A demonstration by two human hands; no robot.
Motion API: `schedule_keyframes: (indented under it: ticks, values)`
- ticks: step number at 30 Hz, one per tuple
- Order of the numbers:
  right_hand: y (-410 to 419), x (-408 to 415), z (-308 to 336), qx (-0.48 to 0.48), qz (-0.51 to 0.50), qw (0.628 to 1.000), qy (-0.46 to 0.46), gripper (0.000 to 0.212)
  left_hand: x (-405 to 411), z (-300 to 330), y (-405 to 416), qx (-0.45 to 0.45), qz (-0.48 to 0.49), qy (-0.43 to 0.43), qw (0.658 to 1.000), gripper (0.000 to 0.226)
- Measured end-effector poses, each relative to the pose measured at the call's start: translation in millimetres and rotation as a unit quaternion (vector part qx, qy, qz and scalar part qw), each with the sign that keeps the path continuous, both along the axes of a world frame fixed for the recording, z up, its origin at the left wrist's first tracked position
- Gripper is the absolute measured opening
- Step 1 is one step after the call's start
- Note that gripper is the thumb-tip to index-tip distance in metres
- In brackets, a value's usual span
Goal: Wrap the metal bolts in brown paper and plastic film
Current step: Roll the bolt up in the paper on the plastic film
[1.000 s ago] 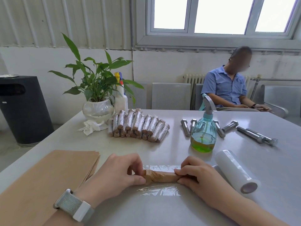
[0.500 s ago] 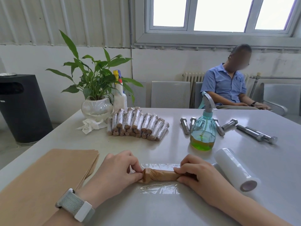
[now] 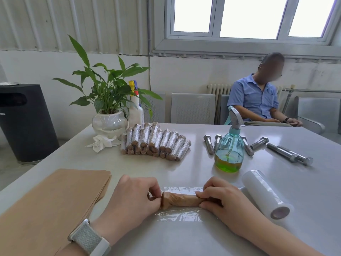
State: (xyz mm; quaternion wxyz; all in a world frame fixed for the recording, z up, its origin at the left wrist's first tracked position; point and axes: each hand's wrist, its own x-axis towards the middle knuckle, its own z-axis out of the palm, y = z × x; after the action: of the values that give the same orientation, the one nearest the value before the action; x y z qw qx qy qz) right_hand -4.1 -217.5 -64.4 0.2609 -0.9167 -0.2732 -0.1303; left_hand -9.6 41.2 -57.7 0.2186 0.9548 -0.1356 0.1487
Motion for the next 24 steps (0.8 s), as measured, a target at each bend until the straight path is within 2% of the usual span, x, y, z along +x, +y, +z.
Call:
schedule_keyframes:
  ticks: [8, 11, 13, 17, 19, 24]
  values:
    - [1, -1, 0, 0.005, -0.004, 1.0, 0.001, 0.011, 1, 6, 0, 0.016, -0.03, 0.041, 0.999, 0.014]
    - [2, 0, 0, 0.003, -0.004, 1.0, -0.004, 0.012, 5, 10, 5, -0.012, -0.039, 0.119, 0.992, 0.006]
    - [2, -2, 1, 0.006, -0.006, 1.0, -0.003, 0.012, 7, 14, 6, -0.012, -0.043, 0.166, 0.985, 0.008]
    - [2, -3, 2, 0.011, -0.003, 1.0, -0.005, 0.011, 19, 26, -5, 0.063, -0.03, 0.213, 0.974, 0.013]
    - [1, -3, 2, 0.011, -0.001, 1.0, -0.005, 0.012, 28, 36, -10, 0.083, -0.018, 0.262, 0.961, 0.012]
    - [1, -3, 0, 0.016, 0.011, 1.0, -0.009, 0.011, 47, 57, -15, 0.022, -0.009, 0.413, 0.91, 0.004]
